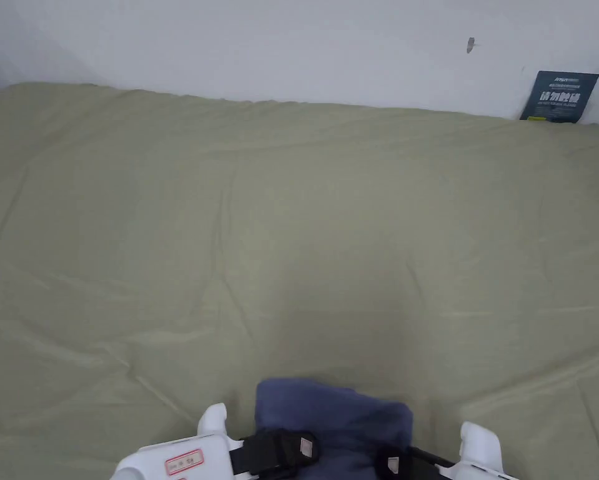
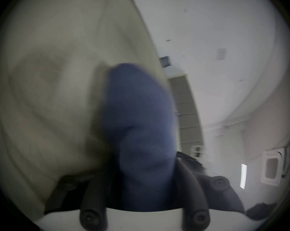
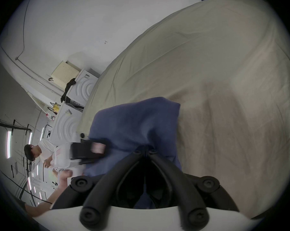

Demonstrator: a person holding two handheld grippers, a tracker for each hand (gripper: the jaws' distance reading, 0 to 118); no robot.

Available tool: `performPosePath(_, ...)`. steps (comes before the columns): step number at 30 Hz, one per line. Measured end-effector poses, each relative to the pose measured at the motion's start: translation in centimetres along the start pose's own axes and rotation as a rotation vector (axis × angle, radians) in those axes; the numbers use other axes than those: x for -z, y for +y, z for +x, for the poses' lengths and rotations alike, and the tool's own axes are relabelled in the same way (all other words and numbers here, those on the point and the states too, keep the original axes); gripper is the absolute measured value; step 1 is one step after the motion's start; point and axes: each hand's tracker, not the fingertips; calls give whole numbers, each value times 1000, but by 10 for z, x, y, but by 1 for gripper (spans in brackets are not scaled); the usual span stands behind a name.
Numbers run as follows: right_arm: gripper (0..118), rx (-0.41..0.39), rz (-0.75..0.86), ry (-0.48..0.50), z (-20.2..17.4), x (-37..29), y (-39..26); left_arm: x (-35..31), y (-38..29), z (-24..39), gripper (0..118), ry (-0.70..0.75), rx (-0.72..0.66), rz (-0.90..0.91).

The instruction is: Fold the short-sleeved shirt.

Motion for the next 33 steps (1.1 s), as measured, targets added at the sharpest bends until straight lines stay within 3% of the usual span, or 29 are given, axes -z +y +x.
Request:
performPosePath(2, 3, -7, 4, 2, -4, -8, -1, -7, 3, 1, 23, -52, 1, -7)
performPosePath(5, 3, -64, 17, 8, -11, -23, -6, -35, 12, 20, 23, 64, 175, 3)
performPosePath(8, 3, -80, 13, -14, -18, -33, -11, -101, 40, 9, 23, 87, 155, 51)
performPosePath(11, 3, -95, 11, -35, -27, -39, -18, -185, 78, -10, 23, 233, 214, 136)
performPosePath(17, 3, -97, -8, -66, -41, -33, -34, -343, 154, -63, 23, 469, 205, 203)
performPosePath(21, 3, -97, -24, -93, -48, -19, -46, -372, 174, -114, 26, 599, 97, 132)
performPosePath(23, 3, -94, -35, -92, -53, -13, -50, -371, 167, -122, 55, 526, 16, 150)
performPosePath(25, 3, -69, -38, -79, -55, -11, -50, -375, 161, -115, 105, 456, 20, 257)
performPosePath(26, 3, -64, -36, -78, -56, -12, -49, -381, 157, -109, 111, 411, 36, 260)
performPosePath(28, 3, -74, -26, -78, -59, -17, -48, -396, 146, -94, 111, 418, 60, 283)
performPosePath(33, 3, -135, 32, -60, -73, -49, -45, -447, 113, -53, 111, 716, 133, 405)
